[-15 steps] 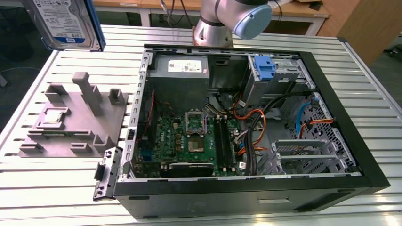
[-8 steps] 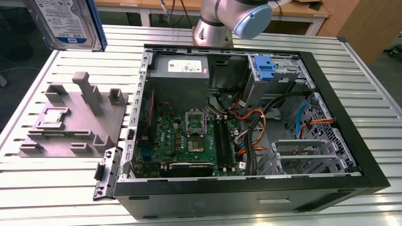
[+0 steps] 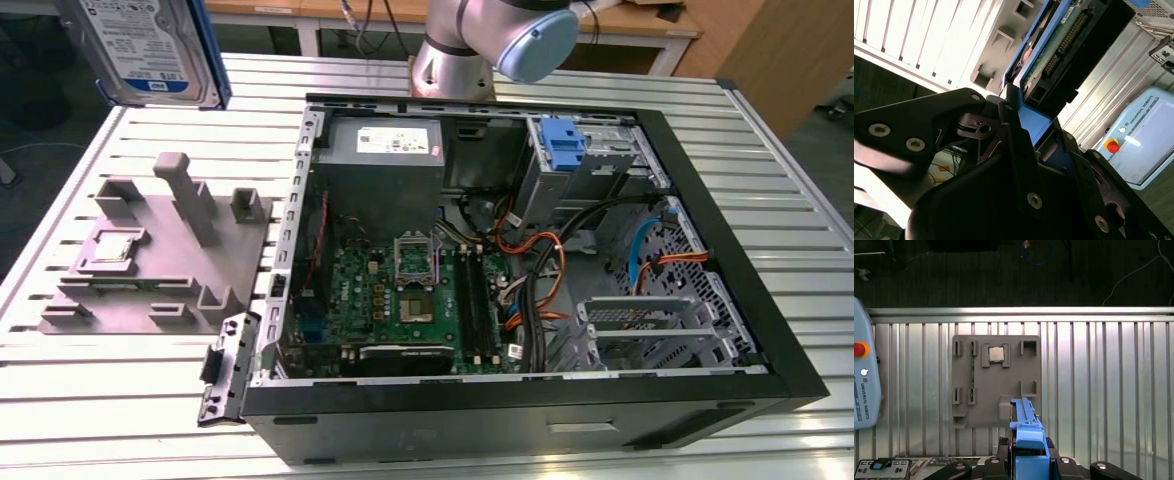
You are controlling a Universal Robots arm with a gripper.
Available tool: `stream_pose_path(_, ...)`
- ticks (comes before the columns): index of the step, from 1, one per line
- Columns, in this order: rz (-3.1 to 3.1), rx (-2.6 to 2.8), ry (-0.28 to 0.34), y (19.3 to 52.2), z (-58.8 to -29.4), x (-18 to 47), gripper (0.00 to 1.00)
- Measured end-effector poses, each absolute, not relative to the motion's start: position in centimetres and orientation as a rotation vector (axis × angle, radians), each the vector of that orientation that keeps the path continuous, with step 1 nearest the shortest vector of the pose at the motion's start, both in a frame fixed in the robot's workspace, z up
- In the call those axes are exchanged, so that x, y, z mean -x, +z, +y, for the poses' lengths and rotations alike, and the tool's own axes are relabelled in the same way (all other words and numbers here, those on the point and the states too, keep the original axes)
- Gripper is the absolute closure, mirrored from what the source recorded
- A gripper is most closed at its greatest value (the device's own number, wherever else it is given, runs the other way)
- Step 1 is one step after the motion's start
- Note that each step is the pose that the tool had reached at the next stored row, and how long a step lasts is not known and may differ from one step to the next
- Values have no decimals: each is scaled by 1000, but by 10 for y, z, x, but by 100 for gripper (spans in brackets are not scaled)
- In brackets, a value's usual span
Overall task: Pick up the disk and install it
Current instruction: 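Pick up the disk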
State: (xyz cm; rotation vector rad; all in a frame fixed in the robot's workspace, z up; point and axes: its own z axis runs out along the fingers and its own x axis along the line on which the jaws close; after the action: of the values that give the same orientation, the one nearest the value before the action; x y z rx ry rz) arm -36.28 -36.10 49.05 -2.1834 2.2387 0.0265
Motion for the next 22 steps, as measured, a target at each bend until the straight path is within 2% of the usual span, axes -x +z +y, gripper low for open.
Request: stream_pose_path(22, 2239, 2183, 27, 490, -361, 353, 64)
